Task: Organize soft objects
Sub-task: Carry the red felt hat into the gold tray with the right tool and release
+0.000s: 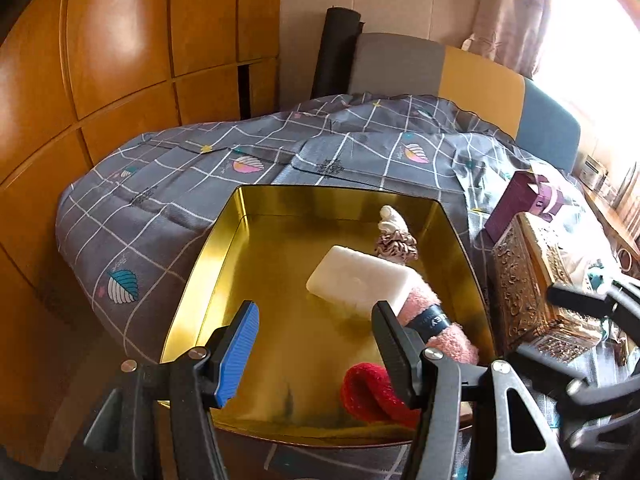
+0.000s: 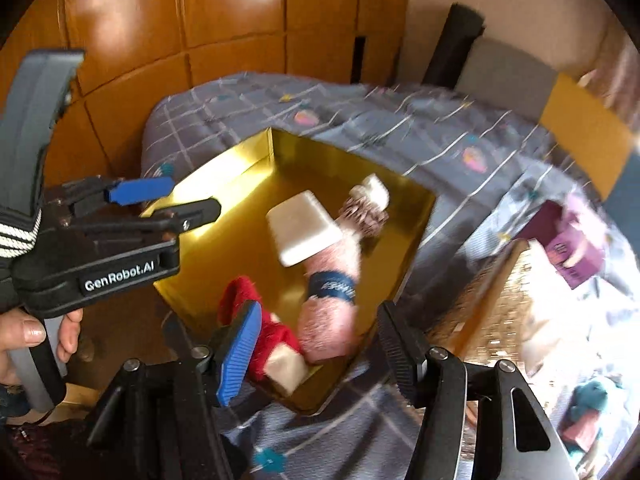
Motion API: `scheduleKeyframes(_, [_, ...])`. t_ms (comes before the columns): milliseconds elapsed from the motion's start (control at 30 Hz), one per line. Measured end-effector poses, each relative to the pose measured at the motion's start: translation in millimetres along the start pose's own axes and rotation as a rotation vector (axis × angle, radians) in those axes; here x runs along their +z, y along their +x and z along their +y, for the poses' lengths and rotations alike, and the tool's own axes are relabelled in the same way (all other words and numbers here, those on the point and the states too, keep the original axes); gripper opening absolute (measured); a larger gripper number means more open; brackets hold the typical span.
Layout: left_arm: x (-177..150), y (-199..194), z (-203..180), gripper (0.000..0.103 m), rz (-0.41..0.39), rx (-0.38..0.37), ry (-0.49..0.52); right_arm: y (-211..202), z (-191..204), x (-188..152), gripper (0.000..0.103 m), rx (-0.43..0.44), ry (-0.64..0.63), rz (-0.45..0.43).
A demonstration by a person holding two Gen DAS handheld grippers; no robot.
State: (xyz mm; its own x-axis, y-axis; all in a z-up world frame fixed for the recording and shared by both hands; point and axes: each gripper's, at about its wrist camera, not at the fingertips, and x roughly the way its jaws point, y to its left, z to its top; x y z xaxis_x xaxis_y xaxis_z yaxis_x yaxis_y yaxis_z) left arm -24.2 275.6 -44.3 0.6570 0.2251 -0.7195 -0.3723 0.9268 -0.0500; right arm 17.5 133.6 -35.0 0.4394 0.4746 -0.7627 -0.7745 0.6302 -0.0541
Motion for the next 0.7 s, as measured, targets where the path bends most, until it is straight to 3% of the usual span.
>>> scheduleKeyframes(333, [1,-9,-23,0.059,-0.014,-0.034,0.063,-50,-58,-9,0.071,-0.137,0.148,-0.151])
scheduleKeyframes(700, [2,-14,-47,0.059,-0.018,-0.061,0.128,-87,-149,-44,0.073,-0.353,0.331,-0.175])
